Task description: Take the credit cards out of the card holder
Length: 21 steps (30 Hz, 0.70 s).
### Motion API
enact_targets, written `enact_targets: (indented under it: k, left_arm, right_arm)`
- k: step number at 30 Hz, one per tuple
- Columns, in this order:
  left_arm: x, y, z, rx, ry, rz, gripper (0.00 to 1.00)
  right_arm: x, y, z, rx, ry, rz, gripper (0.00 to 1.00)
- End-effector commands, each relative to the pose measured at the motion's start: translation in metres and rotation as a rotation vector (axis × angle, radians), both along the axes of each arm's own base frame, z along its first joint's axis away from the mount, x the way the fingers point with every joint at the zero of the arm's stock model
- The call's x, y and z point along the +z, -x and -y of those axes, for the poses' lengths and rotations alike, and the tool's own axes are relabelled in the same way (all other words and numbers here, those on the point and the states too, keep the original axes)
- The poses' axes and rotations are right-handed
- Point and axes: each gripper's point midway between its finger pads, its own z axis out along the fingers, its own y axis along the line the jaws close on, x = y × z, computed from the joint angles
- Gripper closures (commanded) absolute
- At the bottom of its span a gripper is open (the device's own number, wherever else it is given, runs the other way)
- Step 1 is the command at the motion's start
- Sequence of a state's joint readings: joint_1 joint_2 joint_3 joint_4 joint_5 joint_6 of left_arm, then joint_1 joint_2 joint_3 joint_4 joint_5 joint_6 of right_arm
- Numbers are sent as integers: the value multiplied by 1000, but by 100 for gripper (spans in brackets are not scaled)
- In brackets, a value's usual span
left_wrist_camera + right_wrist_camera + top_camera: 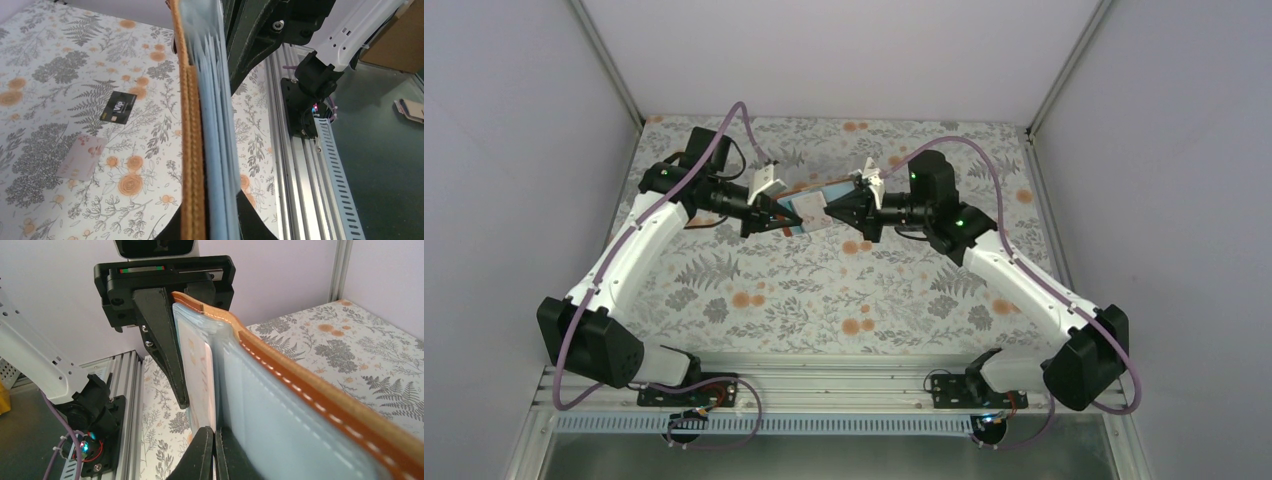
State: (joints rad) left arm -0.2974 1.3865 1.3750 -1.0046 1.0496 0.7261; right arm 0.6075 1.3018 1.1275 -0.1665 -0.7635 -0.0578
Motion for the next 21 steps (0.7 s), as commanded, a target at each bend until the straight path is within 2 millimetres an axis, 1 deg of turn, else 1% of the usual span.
enact_targets:
  k: [1,8,13,14,16,19,21]
  left_arm:
    - [9,11,2,-46,41,26,98]
    - [8,10,2,-44,40,25,98]
    - [7,9,3,-43,40,18,97]
    - [7,9,3,-42,40,17,95]
    - [7,10,3,-44,42,16,85]
    - [8,11,3,-48,45,16,85]
    - [8,11,3,-49,43,17,89]
  right_arm:
    - [20,-10,12,-65,-8,75,96]
    - [17,-15,20,-87,4,72,95]
    - [16,-12,19,-64,8,65,95]
    - [17,-12,20,-63,8,70,94]
    - [18,-11,20,-57,9,73,93]
    - [18,-7,17,-24,6,61,92]
    - [17,-7,16,-24,8,58,91]
